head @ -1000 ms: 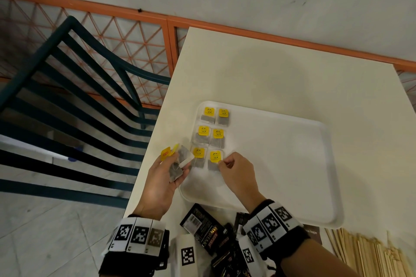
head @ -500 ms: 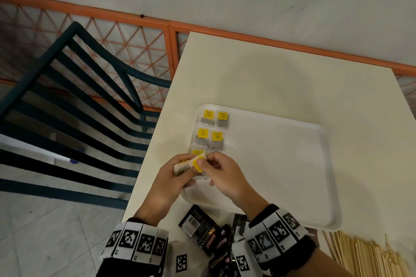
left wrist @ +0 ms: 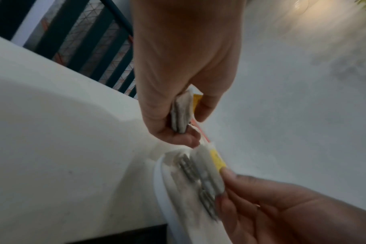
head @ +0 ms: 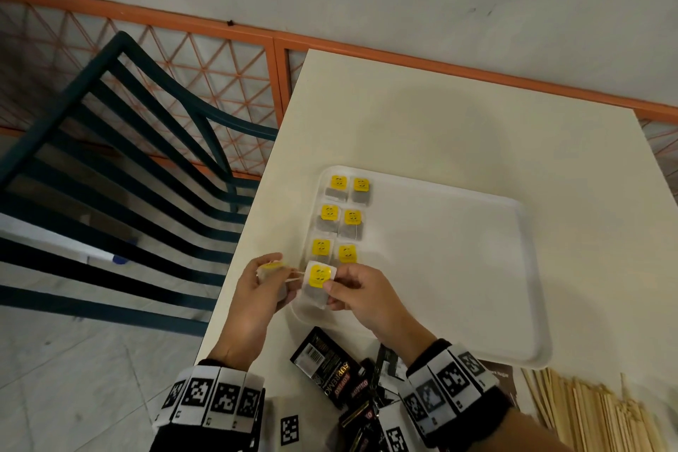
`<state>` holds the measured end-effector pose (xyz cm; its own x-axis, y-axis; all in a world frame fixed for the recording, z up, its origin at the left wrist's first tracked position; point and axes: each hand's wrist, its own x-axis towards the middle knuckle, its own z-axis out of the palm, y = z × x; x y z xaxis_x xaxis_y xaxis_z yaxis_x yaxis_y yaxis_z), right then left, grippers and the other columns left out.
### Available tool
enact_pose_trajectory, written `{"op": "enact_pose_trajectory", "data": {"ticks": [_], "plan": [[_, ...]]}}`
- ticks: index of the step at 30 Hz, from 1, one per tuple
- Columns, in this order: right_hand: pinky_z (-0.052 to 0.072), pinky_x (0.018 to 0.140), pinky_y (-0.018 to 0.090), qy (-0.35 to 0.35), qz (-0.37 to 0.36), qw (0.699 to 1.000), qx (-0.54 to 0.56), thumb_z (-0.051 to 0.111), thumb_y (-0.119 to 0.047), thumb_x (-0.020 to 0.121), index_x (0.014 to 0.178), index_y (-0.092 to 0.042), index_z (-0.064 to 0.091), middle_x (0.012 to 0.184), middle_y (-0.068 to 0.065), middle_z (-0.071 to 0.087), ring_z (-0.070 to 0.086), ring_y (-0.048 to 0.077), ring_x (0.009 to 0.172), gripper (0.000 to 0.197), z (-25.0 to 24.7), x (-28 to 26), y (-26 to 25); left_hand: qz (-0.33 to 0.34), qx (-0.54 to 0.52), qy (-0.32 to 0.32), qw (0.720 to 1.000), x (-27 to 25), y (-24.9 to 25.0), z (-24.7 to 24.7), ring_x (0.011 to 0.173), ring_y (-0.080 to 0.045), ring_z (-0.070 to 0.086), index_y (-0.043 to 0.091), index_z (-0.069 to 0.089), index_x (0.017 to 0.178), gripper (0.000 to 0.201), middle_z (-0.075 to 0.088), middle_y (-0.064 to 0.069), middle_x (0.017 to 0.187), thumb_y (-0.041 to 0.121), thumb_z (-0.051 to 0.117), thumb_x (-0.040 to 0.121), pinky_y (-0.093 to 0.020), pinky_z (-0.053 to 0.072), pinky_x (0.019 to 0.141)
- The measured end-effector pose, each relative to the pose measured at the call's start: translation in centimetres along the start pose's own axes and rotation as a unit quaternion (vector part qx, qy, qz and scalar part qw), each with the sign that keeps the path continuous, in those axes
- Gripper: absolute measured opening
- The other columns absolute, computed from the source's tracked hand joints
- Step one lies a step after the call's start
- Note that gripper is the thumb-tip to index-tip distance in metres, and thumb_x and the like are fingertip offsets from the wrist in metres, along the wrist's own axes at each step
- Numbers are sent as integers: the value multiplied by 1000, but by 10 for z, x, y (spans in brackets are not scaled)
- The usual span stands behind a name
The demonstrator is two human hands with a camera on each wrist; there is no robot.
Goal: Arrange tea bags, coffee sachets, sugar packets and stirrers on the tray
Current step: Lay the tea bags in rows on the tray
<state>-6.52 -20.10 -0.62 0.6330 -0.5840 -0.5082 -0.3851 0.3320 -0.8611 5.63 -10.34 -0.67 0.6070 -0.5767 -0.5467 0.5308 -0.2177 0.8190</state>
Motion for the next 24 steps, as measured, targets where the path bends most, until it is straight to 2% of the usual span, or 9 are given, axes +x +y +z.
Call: {"op": "enact_pose_trajectory", "data": {"ticks": [3,6,9,12,13,15,17,21,24], "plan": [[52,56,19,31,7,999,-37,63,0,83,82,-15,49,70,4,62,59,9,53,20,5,6,7,-34,-63,46,996,6,-1,-11,79,-29,65,11,46,115,23,68,-17,84,6,43,93,-38,51,83],[54,61,27,52,-4,995,-89,65,1,80,76,-17,41,74,16,64,60,17,56,30,10,9,11,-29,-48,27,998,4,-1,-19,86,-30,65,3,43,120,27,68,-17,92,9,41,95,-36,51,79],[52,61,29,88,-23,984,-151,66,0,78,72,-20,38,81,26,65,61,23,59,34,15,12,15,-29,-45,3,999,-1,1,-21,90,-30,65,2,46,114,21,66,-18,98,8,41,95,-36,51,81],[49,61,31,109,-41,976,-186,67,-4,77,72,-20,37,64,12,57,58,26,60,34,17,14,19,-43,-79,-20,996,-3,2,-20,92,-31,63,6,51,99,14,63,-20,99,0,40,92,-38,51,84],[48,59,28,110,-46,975,-188,67,-4,77,74,-17,38,59,5,52,54,22,57,32,17,14,20,-47,-91,-28,994,-4,2,-20,93,-32,63,6,52,97,14,62,-20,98,0,40,91,-38,50,85],[40,52,14,116,-57,973,-194,67,-5,78,76,-14,41,54,-4,45,47,13,52,27,16,13,21,-58,-115,-46,991,-6,2,-19,92,-31,64,6,53,95,12,62,-19,95,5,42,91,-38,52,84],[38,52,12,127,-72,969,-200,67,-9,79,73,-15,43,54,-7,45,44,7,51,26,13,11,21,-62,-126,-54,989,-6,2,-17,87,-28,66,6,55,95,12,64,-16,90,12,44,92,-37,56,82],[45,61,23,139,-99,970,-174,65,-17,83,69,-26,45,62,-3,54,53,16,58,26,5,5,18,-44,-84,-52,994,-4,-1,-12,83,-22,69,5,61,94,19,69,-11,85,10,43,96,-35,53,83],[44,62,15,89,-117,978,-149,63,-22,86,74,-30,51,69,-10,59,57,7,63,18,2,-1,10,-33,-47,-96,994,-6,-4,-6,90,-20,68,7,63,100,24,73,-8,91,12,40,97,-32,51,88]]}}
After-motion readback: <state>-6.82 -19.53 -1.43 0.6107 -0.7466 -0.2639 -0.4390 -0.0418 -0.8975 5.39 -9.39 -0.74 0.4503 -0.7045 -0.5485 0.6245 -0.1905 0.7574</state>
